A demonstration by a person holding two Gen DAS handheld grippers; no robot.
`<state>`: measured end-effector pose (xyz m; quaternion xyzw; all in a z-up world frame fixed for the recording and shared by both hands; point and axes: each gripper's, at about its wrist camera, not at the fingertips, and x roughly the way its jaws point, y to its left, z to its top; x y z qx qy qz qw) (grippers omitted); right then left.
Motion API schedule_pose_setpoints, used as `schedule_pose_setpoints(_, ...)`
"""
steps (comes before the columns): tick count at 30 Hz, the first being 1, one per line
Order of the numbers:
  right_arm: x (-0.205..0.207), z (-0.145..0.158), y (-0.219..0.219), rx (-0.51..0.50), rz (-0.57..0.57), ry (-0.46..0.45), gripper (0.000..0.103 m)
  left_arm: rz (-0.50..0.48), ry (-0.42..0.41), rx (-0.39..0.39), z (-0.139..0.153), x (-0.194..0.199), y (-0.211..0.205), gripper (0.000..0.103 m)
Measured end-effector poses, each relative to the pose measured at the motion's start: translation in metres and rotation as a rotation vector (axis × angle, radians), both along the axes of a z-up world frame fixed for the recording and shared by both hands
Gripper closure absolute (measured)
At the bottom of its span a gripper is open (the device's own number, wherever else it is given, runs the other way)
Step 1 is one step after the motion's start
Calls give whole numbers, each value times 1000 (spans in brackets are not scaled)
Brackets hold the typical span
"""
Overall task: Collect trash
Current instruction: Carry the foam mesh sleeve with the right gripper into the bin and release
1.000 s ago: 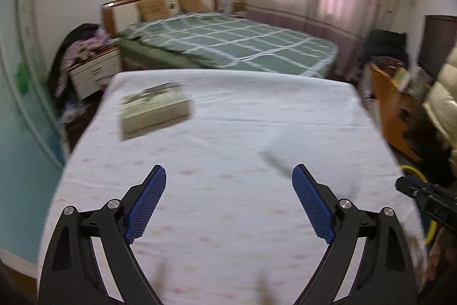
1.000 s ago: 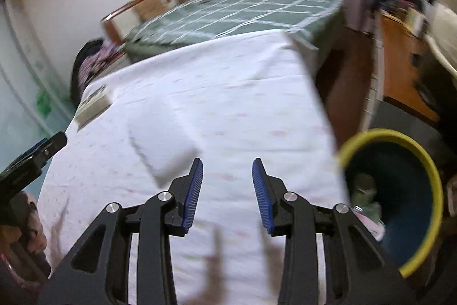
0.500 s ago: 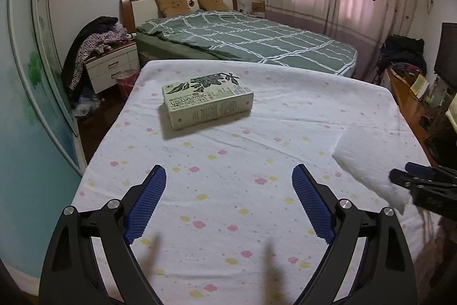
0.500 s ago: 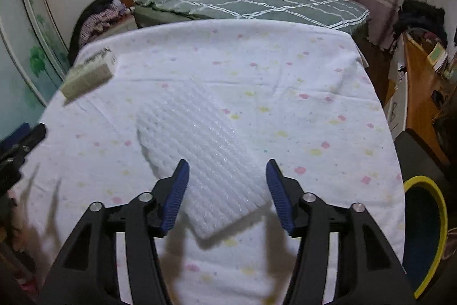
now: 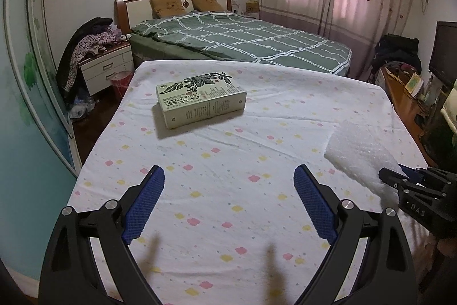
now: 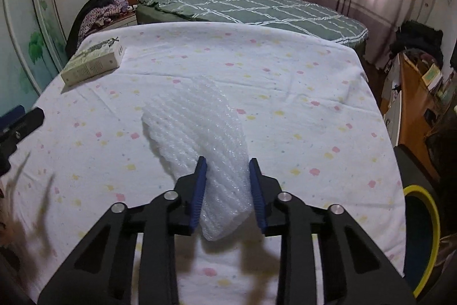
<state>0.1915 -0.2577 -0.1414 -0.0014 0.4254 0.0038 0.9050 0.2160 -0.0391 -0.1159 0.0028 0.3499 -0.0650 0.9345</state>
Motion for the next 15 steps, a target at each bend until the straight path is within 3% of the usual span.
schedule_pose_setpoints(6, -11, 3, -14, 56, -57, -14, 78, -5, 3, 6, -1, -1, -2, 12)
schedule_pose_setpoints(15, -33, 9, -64, 75, -269, -61, 78, -26, 5, 9, -1, -4, -7, 12)
